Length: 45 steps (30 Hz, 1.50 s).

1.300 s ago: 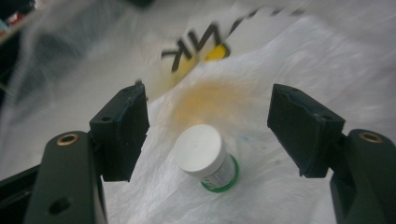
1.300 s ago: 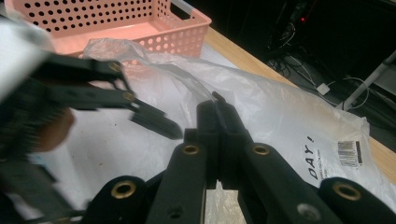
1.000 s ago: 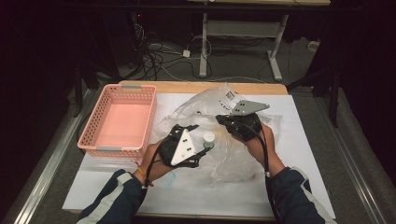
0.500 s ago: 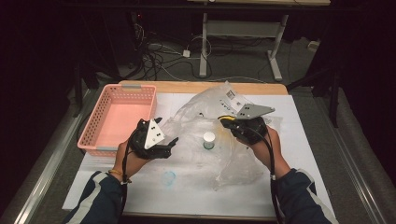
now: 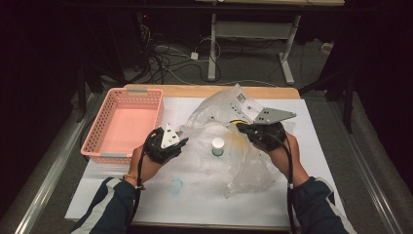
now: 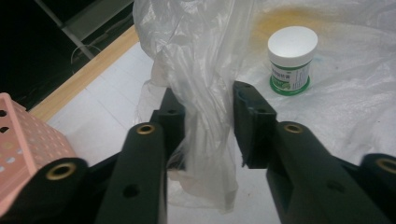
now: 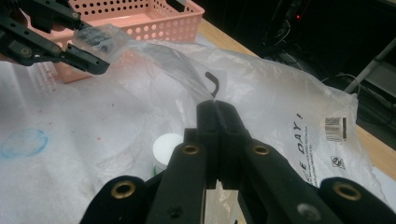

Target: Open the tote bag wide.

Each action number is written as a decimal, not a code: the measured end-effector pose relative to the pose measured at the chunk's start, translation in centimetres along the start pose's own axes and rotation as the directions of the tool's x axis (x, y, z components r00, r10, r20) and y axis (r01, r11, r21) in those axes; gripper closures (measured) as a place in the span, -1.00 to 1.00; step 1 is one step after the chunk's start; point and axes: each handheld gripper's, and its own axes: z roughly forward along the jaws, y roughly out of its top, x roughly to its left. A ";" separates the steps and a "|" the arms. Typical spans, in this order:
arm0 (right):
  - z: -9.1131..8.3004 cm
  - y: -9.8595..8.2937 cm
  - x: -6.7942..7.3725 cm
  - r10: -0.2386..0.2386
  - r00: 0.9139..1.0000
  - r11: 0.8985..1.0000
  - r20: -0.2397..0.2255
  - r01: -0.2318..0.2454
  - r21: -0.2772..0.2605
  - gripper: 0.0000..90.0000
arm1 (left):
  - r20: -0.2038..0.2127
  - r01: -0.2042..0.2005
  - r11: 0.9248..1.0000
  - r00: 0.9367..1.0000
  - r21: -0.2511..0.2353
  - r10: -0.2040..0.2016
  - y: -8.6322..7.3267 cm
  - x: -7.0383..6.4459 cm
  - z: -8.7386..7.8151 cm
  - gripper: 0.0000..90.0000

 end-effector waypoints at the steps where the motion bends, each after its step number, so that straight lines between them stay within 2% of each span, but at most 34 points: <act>1: 0.1 -0.1 0.1 0.004 1.000 1.000 -0.002 -0.004 0.000 1.00 | 0.008 -0.003 1.000 1.000 0.001 0.003 -0.1 0.0 0.0 0.69; 3: 0.1 -0.2 0.2 0.001 1.000 1.000 -0.008 -0.001 0.001 0.95 | 0.023 -0.004 1.000 1.000 -0.001 0.004 -0.3 0.0 0.0 0.83; 7: -0.2 -0.8 0.6 -0.002 1.000 1.000 -0.002 0.002 0.002 0.72 | 0.026 -0.019 1.000 0.999 0.009 0.019 -0.7 0.0 -0.2 0.90; 9: -0.6 -1.2 0.8 0.005 1.000 1.000 0.002 -0.005 -0.003 0.38 | 0.030 -0.017 1.000 0.999 0.008 0.016 -0.7 0.0 -0.2 0.90; 11: -1.2 -1.5 1.2 -0.002 1.000 1.000 -0.002 0.002 -0.021 0.29 | 0.026 -0.017 1.000 1.000 0.008 0.017 -0.8 0.1 -0.3 0.90; 13: -2.0 -1.9 1.7 -0.008 1.000 0.999 -0.009 0.007 -0.039 0.06 | 0.026 -0.018 1.000 0.999 0.009 0.018 -0.8 0.1 -0.3 0.90; 16: -3.3 -3.1 2.4 0.007 1.000 0.997 -0.025 -0.009 -0.072 -0.18 | 0.026 -0.024 1.000 0.999 0.015 0.024 -0.9 0.0 -0.2 0.90; 19: -4.3 -4.9 3.2 0.032 0.998 0.996 -0.052 -0.036 -0.083 -0.29 | 0.026 -0.031 0.999 0.999 0.019 0.030 -1.0 -0.2 0.0 0.90; 21: -4.7 -6.1 4.0 0.017 0.998 0.998 -0.055 -0.020 -0.056 -0.41 | 0.029 -0.031 0.999 0.999 0.019 0.030 -1.0 -0.2 0.1 0.90; 24: -5.2 -7.7 5.0 -0.019 0.993 1.000 -0.113 0.018 -0.012 -0.45 | 0.030 -0.036 0.999 0.999 0.026 0.036 -1.0 -0.4 0.2 0.90; 25: -5.4 -8.1 5.3 -0.040 0.989 0.999 -0.139 0.041 0.008 -0.40 | 0.032 -0.037 0.999 0.999 0.028 0.036 -1.0 -0.4 0.3 0.90; 26: -5.5 -8.6 5.6 -0.063 0.982 0.997 -0.179 0.068 0.023 -0.37 | 0.033 -0.035 0.999 0.999 0.027 0.034 -1.0 -0.5 0.4 0.90; 27: -5.7 -9.0 5.8 -0.075 0.976 0.996 -0.204 0.084 0.035 -0.42 | 0.035 -0.037 0.999 0.999 0.029 0.036 -1.0 -0.5 0.4 0.90; 32: -5.6 -11.1 6.8 -0.107 0.961 0.987 -0.254 0.134 0.091 -0.60 | 0.037 -0.040 0.998 0.999 0.038 0.038 -1.1 -0.6 0.7 0.90; 36: -4.8 -11.9 7.9 -0.162 0.947 0.963 -0.276 0.213 0.164 -0.66 | 0.028 -0.037 0.999 0.999 0.033 0.037 -1.2 -0.6 0.7 0.90; 39: -4.0 -12.1 8.2 -0.180 0.944 0.952 -0.276 0.238 0.193 -0.65 | 0.025 -0.037 0.999 0.999 0.034 0.036 -1.2 -0.6 0.7 0.90; 40: -3.8 -12.3 8.2 -0.191 0.940 0.947 -0.283 0.252 0.201 -0.65 | 0.027 -0.041 0.998 0.999 0.038 0.040 -1.2 -0.5 0.7 0.90; 42: -3.3 -12.5 8.1 -0.192 0.944 0.942 -0.268 0.253 0.219 -0.61 | 0.028 -0.040 0.998 0.999 0.040 0.039 -1.3 -0.5 0.8 0.89; 43: -3.1 -12.6 8.0 -0.183 0.946 0.945 -0.269 0.244 0.217 -0.53 | 0.028 -0.040 0.998 0.999 0.040 0.039 -1.3 -0.5 0.9 0.89; 45: -2.7 -12.8 7.7 -0.165 0.955 0.950 -0.247 0.221 0.219 -0.33 | 0.031 -0.039 0.998 0.999 0.043 0.038 -1.3 -0.5 1.0 0.89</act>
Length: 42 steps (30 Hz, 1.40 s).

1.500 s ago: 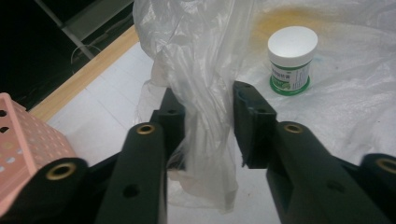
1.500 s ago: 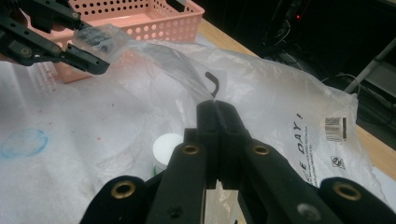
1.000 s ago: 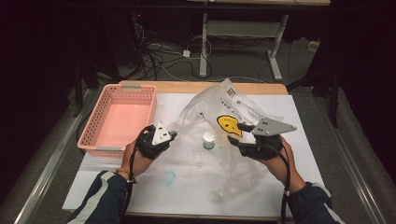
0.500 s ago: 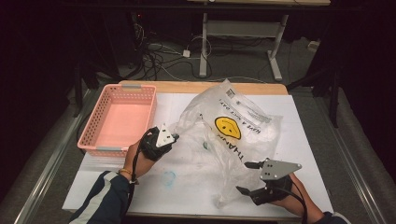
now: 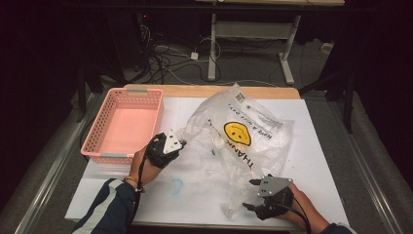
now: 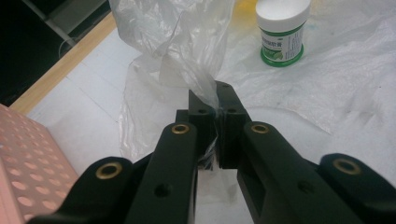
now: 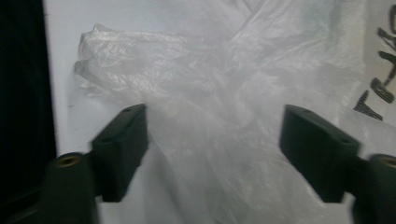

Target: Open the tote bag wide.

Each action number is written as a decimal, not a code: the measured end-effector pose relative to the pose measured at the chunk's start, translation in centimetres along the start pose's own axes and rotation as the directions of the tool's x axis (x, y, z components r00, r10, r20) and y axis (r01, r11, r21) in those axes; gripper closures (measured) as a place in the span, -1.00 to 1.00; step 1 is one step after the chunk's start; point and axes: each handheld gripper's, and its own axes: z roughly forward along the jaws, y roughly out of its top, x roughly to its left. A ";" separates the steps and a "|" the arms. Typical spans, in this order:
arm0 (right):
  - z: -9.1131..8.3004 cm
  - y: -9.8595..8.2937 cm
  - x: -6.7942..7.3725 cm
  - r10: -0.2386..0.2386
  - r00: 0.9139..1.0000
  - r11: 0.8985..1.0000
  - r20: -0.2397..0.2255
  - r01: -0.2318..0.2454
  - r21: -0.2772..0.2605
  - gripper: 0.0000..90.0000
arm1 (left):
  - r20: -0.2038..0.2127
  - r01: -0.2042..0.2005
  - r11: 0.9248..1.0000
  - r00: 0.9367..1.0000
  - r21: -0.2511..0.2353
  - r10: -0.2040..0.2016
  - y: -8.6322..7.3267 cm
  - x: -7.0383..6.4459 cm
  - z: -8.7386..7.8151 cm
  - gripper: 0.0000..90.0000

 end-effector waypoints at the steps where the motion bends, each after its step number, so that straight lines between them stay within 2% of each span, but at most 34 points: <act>1: 0.3 -0.1 -0.2 0.008 1.000 1.000 0.006 -0.008 0.014 -0.29 | 0.001 0.001 1.000 1.000 -0.001 -0.001 0.0 0.0 0.0 0.90; 3: 0.8 -0.3 -0.5 -0.001 1.000 0.999 0.021 0.000 0.039 -0.03 | 0.002 -0.001 1.000 1.000 -0.001 0.001 0.0 -0.1 0.1 0.89; 5: 0.9 -0.4 -0.8 0.022 1.000 0.999 -0.007 -0.022 0.034 0.15 | 0.001 -0.002 1.000 1.000 -0.003 0.002 0.0 -0.1 0.1 0.90; 9: 1.0 -0.2 -0.8 0.023 1.000 0.999 -0.021 -0.022 0.046 0.46 | 0.003 -0.002 1.000 1.000 -0.005 0.002 0.0 -0.1 0.1 0.89; 12: 1.2 0.1 -0.7 0.029 0.999 0.998 -0.021 -0.028 0.056 0.79 | 0.004 -0.007 1.000 1.000 -0.002 0.007 0.0 -0.2 0.2 0.90; 15: 1.2 0.2 -0.7 0.022 1.000 0.998 -0.009 -0.021 0.060 0.89 | 0.002 -0.006 1.000 1.000 -0.003 0.006 -0.1 -0.2 0.2 0.90; 20: 1.0 0.3 -0.9 0.029 0.999 0.998 0.016 -0.030 0.052 0.96 | 0.007 -0.002 1.000 1.000 -0.008 0.002 -0.1 -0.1 0.4 0.90; 31: -0.1 0.4 -1.5 0.053 0.996 0.998 0.076 -0.051 -0.027 0.97 | 0.022 0.003 1.000 1.000 -0.026 -0.002 -0.1 0.0 0.6 0.90; 42: -0.7 0.3 -1.6 0.062 0.993 0.997 0.099 -0.057 -0.052 0.97 | 0.031 0.001 1.000 1.000 -0.028 0.000 0.0 -0.2 0.7 0.90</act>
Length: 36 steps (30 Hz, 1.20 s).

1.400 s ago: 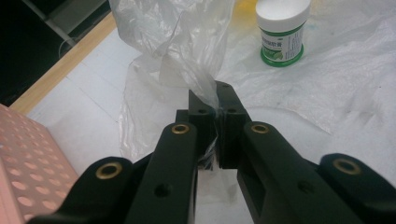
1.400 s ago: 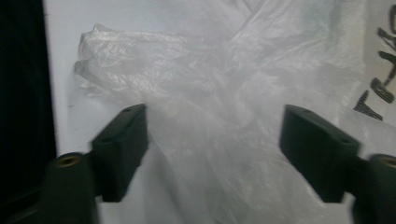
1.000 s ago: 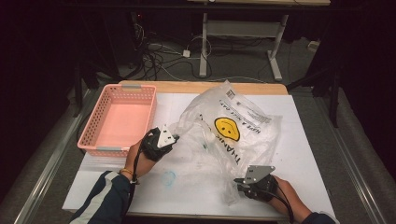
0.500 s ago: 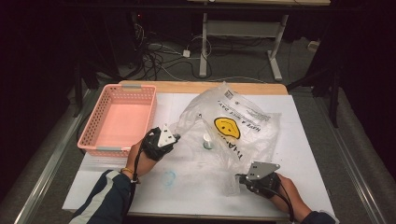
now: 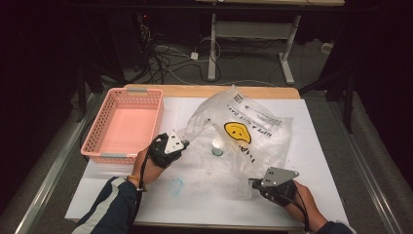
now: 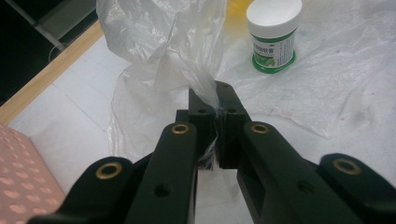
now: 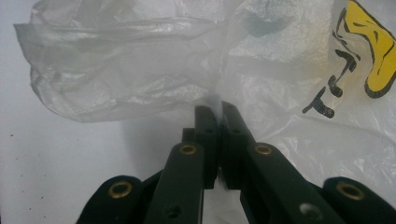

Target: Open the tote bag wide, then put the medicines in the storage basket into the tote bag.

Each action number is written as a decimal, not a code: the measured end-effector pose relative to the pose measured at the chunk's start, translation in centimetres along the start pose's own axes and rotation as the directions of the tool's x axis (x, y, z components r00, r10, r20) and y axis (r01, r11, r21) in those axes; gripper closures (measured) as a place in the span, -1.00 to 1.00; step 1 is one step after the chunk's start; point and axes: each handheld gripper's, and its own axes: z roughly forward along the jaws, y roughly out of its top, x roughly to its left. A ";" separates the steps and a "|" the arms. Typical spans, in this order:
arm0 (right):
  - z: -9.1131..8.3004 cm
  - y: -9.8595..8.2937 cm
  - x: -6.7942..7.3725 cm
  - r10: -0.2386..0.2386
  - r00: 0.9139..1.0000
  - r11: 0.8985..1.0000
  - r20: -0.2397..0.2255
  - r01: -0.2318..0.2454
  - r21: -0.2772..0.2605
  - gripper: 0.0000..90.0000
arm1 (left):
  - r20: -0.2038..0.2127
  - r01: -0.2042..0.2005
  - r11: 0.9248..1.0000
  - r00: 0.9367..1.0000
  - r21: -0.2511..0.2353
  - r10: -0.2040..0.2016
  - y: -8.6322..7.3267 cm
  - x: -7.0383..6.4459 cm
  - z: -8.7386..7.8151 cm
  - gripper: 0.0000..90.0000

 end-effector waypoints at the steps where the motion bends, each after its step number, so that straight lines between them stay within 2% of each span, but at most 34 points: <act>1: 0.0 0.0 0.0 -0.003 1.000 1.000 0.002 0.003 0.000 0.97 | -0.001 -0.002 1.000 1.000 0.000 0.002 0.0 0.0 0.0 0.90; 12: -1.0 0.1 -0.3 0.022 0.999 0.998 0.047 -0.019 -0.056 0.98 | 0.006 -0.008 1.000 1.000 0.002 0.008 0.1 -0.2 0.2 0.90; 19: -1.8 0.3 -0.3 0.033 0.998 0.995 0.062 -0.027 -0.095 0.98 | -0.002 -0.024 1.000 1.000 -0.001 0.024 0.3 -0.2 -0.5 0.90; 21: -2.1 0.4 -0.3 0.030 0.997 0.994 0.076 -0.022 -0.108 0.98 | -0.010 -0.022 1.000 1.000 -0.016 0.021 0.5 -0.1 -0.9 0.90; 25: -3.1 1.1 -0.6 0.036 0.994 0.987 0.106 -0.019 -0.159 0.99 | -0.037 -0.014 0.999 0.999 -0.049 0.012 0.8 0.5 -2.0 0.90; 32: -5.6 3.0 -1.5 0.026 0.983 0.966 0.182 0.021 -0.256 1.00 | -0.094 -0.003 0.992 0.996 -0.122 -0.009 1.8 2.0 -4.5 0.90; 36: -6.8 4.2 -2.3 0.019 0.968 0.957 0.249 0.055 -0.286 1.00 | -0.114 -0.007 0.988 0.993 -0.155 -0.011 2.4 2.5 -5.6 0.90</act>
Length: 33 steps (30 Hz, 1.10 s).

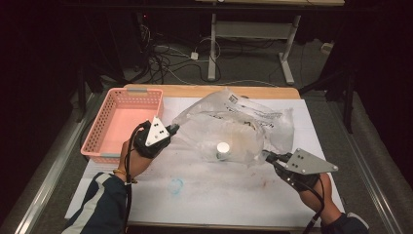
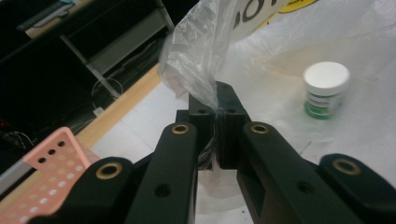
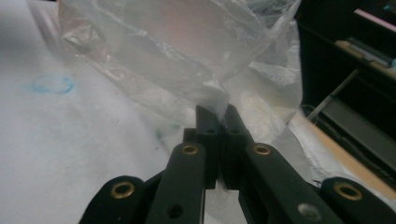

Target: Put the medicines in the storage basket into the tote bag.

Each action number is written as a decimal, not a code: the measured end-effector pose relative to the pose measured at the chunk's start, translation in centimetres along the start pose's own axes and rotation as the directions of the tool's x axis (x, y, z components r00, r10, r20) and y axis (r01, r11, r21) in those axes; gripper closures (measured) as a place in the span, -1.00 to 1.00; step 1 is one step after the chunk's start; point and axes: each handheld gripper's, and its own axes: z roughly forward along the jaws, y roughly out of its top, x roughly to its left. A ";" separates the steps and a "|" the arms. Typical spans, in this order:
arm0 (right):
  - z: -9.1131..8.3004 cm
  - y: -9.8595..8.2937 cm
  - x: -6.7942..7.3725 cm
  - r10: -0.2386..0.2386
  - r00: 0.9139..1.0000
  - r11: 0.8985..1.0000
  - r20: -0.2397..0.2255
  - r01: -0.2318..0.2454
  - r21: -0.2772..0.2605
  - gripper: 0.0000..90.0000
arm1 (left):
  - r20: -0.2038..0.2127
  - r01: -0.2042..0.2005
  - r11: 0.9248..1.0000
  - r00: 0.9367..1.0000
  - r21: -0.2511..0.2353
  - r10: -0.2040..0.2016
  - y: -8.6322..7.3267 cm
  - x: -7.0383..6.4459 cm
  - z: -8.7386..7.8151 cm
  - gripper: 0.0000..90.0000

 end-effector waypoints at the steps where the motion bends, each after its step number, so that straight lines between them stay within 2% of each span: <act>1: -0.1 0.3 -0.3 0.003 1.000 1.000 0.014 -0.003 -0.012 1.00 | -0.002 -0.005 1.000 1.000 -0.003 0.005 0.2 0.1 -0.2 0.90; 6: -1.0 2.0 -1.9 0.023 0.998 0.997 0.059 -0.018 -0.080 1.00 | -0.014 -0.020 0.999 1.000 -0.035 0.020 1.1 0.4 -1.0 0.90; 10: -1.8 3.2 -2.6 0.024 0.996 0.991 0.091 -0.012 -0.131 1.00 | -0.016 -0.021 0.998 1.000 -0.066 0.020 1.8 0.7 -2.1 0.90; 20: -3.0 4.8 -3.4 0.026 0.991 0.982 0.132 -0.001 -0.190 1.00 | -0.033 -0.037 0.990 0.999 -0.134 0.032 3.3 1.0 -4.4 0.90; 21: -3.1 5.0 -3.4 0.027 0.991 0.981 0.132 -0.001 -0.196 1.00 | -0.026 -0.032 0.989 0.999 -0.144 0.028 3.6 1.0 -4.6 0.90; 24: -3.4 5.7 -3.7 0.060 0.995 0.972 0.083 -0.039 -0.233 1.00 | -0.017 -0.039 0.984 0.999 -0.171 0.036 4.5 0.9 -5.1 0.90; 28: -3.3 6.5 -3.6 0.031 0.994 0.972 0.105 -0.005 -0.235 1.00 | -0.004 -0.054 0.978 0.999 -0.201 0.054 5.7 0.7 -5.7 0.90; 33: -1.9 6.2 -4.4 0.061 0.992 0.975 0.107 -0.036 -0.218 1.00 | 0.008 -0.056 0.977 0.998 -0.204 0.059 6.1 0.4 -4.5 0.90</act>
